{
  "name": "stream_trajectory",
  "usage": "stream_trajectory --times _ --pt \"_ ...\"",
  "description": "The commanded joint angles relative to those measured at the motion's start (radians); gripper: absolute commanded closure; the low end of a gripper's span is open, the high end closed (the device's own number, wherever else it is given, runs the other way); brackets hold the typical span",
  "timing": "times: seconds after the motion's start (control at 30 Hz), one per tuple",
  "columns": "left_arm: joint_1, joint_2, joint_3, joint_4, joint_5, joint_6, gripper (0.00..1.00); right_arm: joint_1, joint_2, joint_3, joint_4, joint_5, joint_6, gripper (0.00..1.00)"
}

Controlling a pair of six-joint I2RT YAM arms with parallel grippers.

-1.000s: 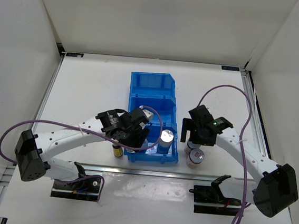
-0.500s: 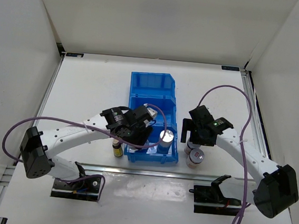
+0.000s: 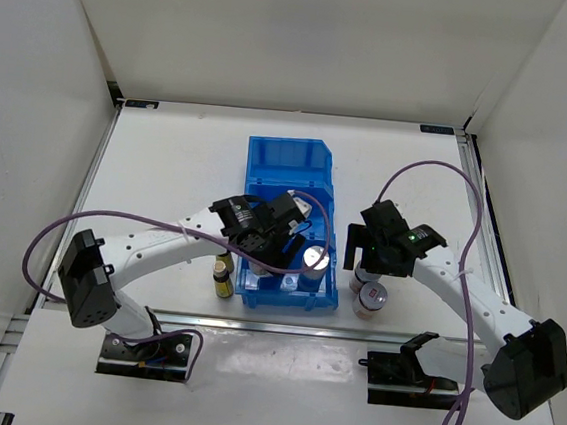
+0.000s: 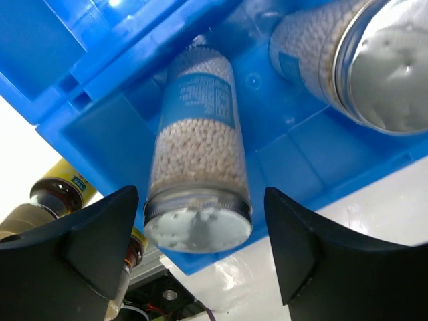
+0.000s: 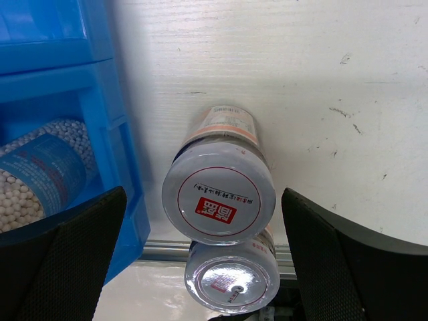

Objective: Organize the condiment bottles

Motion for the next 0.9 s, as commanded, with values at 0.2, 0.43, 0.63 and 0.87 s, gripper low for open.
stream_trajectory --times 0.2,0.43,0.63,0.87 --pt "-0.005 0.039 0.097 0.017 -0.068 0.033 0.11 -0.004 -0.019 -0.008 -0.008 0.018 -0.004 0.0" --pt "-0.005 0.049 0.117 0.017 -0.079 0.042 0.08 -0.004 -0.019 -0.008 -0.008 0.018 -0.004 0.0" --pt "-0.005 -0.053 0.023 0.008 -0.014 -0.002 0.08 -0.004 -0.019 -0.008 -0.008 0.018 -0.004 0.0" --pt "-0.005 -0.132 -0.072 -0.011 0.019 -0.047 0.06 -0.004 -0.01 -0.008 -0.008 0.018 -0.004 0.0"
